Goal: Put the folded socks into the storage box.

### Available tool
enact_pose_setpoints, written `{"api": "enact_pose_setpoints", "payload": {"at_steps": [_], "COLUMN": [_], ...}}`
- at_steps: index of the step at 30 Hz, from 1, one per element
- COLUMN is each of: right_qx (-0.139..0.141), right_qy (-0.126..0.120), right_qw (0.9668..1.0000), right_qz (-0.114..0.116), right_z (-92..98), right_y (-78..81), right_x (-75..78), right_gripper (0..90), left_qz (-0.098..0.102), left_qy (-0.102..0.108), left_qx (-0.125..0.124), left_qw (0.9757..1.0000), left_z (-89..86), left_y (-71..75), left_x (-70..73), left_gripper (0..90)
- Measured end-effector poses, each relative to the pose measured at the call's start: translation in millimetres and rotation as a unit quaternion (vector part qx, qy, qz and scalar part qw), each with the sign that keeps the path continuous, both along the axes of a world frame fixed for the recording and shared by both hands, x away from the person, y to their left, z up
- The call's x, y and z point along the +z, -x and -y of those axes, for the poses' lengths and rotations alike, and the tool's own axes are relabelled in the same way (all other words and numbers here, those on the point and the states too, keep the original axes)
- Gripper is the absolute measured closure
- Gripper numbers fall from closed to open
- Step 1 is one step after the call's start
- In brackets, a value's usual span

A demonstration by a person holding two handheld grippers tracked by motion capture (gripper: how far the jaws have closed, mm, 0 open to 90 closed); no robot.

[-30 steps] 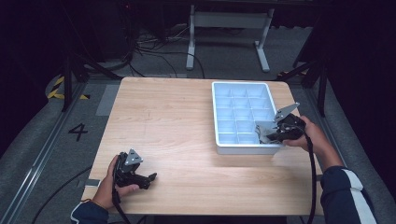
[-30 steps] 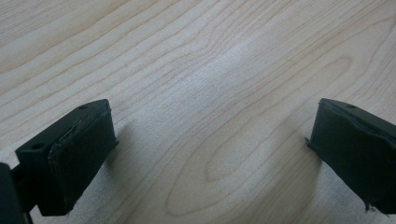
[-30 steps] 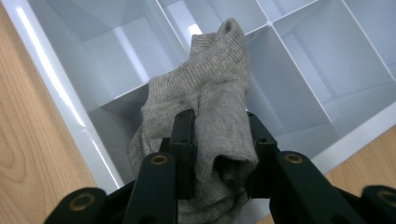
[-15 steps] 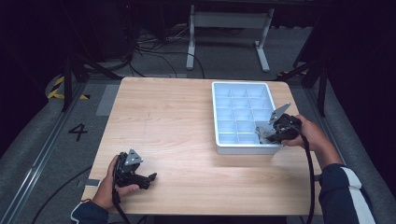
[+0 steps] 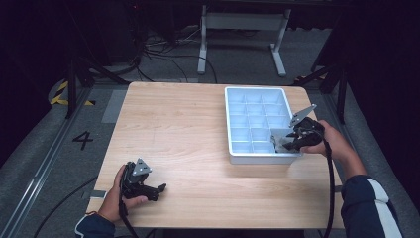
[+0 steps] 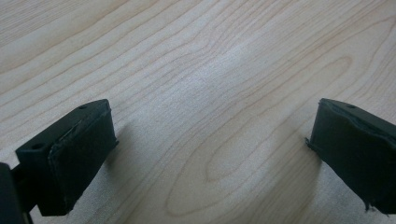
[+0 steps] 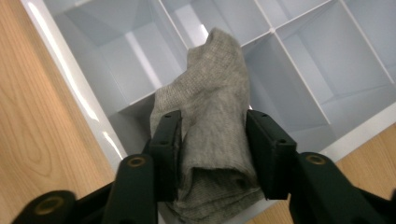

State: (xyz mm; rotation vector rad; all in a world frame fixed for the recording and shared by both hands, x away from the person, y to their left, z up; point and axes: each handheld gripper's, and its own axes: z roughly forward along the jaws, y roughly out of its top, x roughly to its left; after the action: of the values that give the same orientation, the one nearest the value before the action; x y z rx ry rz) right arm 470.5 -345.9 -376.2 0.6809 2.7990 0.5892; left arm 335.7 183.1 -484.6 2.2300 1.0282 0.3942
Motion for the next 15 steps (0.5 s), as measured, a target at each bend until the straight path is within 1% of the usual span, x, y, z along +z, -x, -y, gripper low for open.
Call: {"api": "enact_pose_setpoints", "payload": {"at_steps": [1,2,3,4,5,8,9,12,13,15], "right_qx": [0.002,0.003,0.005,0.011,0.014,0.022,0.026,0.03,0.033,0.029], "right_qy": [-0.002,0.0,0.007,0.013,0.02,0.031,0.041,0.067,0.071,0.076], "right_qw": [1.0,1.0,1.0,0.9998,0.9997,0.999,0.9983,0.9963,0.9958,0.9952], "right_qz": [0.003,-0.001,-0.002,-0.006,-0.006,-0.021,-0.03,-0.044,-0.048,-0.055], "right_z": [0.5,0.4,-0.6,-1.7,-3.1,-6.4,-8.6,-14.4,-15.8,-18.0], "right_y": [0.1,0.5,0.7,0.5,0.0,-2.8,-3.7,-5.7,-7.0,-8.6], "right_x": [0.5,0.3,-0.9,-2.0,-3.4,-8.8,-12.3,-19.8,-21.8,-23.2], "right_gripper": [66.5,70.7,74.3,75.9,77.0,78.6,79.0,79.2,79.3,79.2], "left_qz": [0.0,0.0,0.0,0.0,0.0,0.0,0.0,0.0,0.0,0.0], "left_qy": [0.0,0.0,0.0,0.0,0.0,0.0,0.0,0.0,0.0,0.0], "left_qx": [0.0,0.0,0.0,0.0,0.0,0.0,0.0,0.0,0.0,0.0], "left_qw": [1.0,1.0,1.0,1.0,1.0,1.0,1.0,1.0,1.0,1.0], "left_z": [0.0,0.0,0.0,0.0,0.0,0.0,0.0,0.0,0.0,0.0], "left_y": [0.0,0.0,0.0,0.0,0.0,0.0,0.0,0.0,-0.1,0.0], "left_x": [0.0,0.0,0.0,0.0,0.0,0.0,0.0,0.0,0.0,0.0], "left_gripper": [0.5,0.5,0.5,0.5,0.5,0.5,0.5,0.5,0.5,0.5]}}
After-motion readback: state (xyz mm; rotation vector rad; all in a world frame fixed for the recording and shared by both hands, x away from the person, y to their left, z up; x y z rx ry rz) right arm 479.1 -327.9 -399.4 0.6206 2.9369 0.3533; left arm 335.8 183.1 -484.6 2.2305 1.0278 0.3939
